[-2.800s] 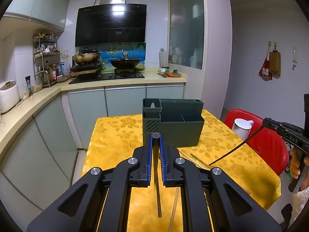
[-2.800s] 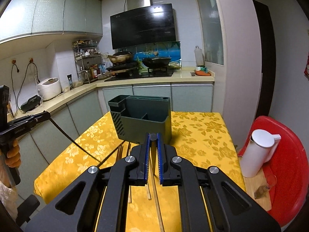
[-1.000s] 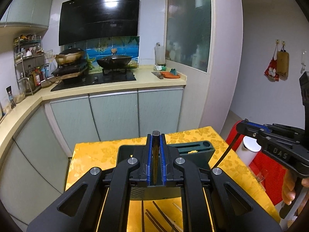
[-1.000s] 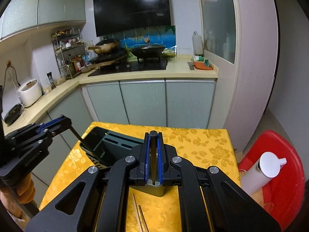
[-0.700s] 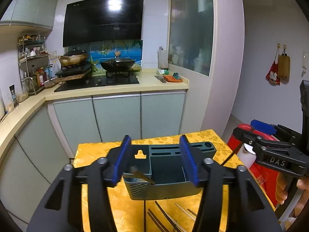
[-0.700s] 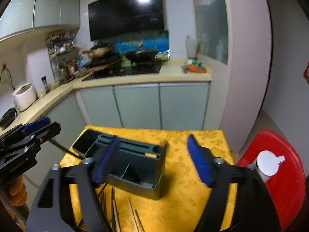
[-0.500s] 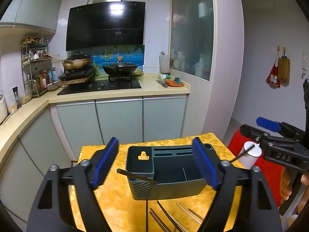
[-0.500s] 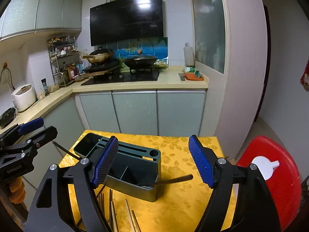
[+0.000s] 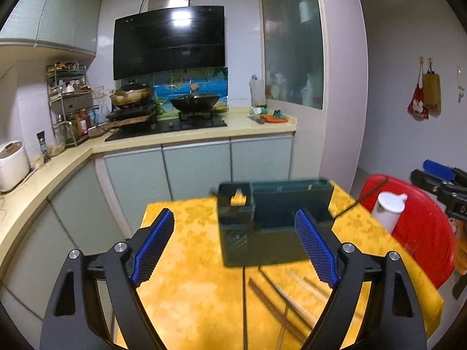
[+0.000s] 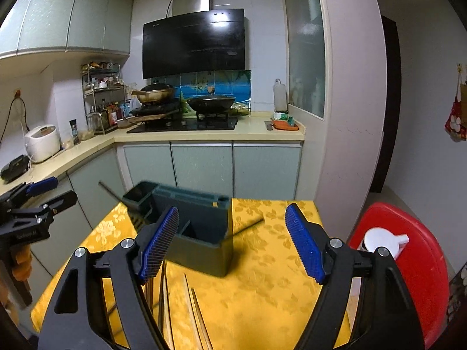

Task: Organize utensils
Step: 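Lower the left tool and grasp another dark chopstick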

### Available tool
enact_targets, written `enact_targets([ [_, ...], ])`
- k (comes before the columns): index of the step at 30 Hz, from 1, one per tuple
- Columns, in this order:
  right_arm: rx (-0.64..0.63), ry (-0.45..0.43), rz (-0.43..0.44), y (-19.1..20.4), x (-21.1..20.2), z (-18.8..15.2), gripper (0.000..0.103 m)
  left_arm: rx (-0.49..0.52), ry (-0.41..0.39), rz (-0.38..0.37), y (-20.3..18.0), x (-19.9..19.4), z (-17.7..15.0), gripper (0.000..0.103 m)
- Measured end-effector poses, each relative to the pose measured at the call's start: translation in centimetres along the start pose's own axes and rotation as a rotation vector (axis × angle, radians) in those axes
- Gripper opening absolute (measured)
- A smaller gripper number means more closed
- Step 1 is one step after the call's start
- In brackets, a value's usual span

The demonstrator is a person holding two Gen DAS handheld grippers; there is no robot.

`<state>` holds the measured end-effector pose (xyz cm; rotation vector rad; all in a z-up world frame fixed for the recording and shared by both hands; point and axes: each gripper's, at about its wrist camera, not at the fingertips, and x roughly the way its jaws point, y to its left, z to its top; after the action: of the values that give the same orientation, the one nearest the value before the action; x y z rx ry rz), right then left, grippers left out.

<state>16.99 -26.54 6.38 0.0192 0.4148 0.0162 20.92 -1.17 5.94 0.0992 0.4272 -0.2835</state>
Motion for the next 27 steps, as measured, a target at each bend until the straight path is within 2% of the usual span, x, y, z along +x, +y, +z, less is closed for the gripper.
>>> enact_targets([
  [8,-0.046,0.040,-0.036,-0.1,-2.7,-7.2,0.073,0.045,0.077,0.043,0.2,-1.9,-6.7,0.082],
  [11,-0.055,0.082,-0.041,-0.2,-3.2,-10.5,0.073,0.080,0.102,0.046,0.0,-2.5,-9.0,0.082],
  [16,-0.063,0.143,-0.031,-0.4,-3.8,-14.5,0.073,0.079,0.145,0.055,0.3,-3.3,-12.9,0.082],
  [21,-0.055,0.181,-0.017,-0.3,-4.0,-16.8,0.073,0.048,0.212,0.040,0.6,-2.5,-15.9,0.082],
  [27,-0.026,0.209,0.001,-0.1,-3.5,-18.1,0.073,0.036,0.275,0.016,0.4,-1.1,-17.9,0.082],
])
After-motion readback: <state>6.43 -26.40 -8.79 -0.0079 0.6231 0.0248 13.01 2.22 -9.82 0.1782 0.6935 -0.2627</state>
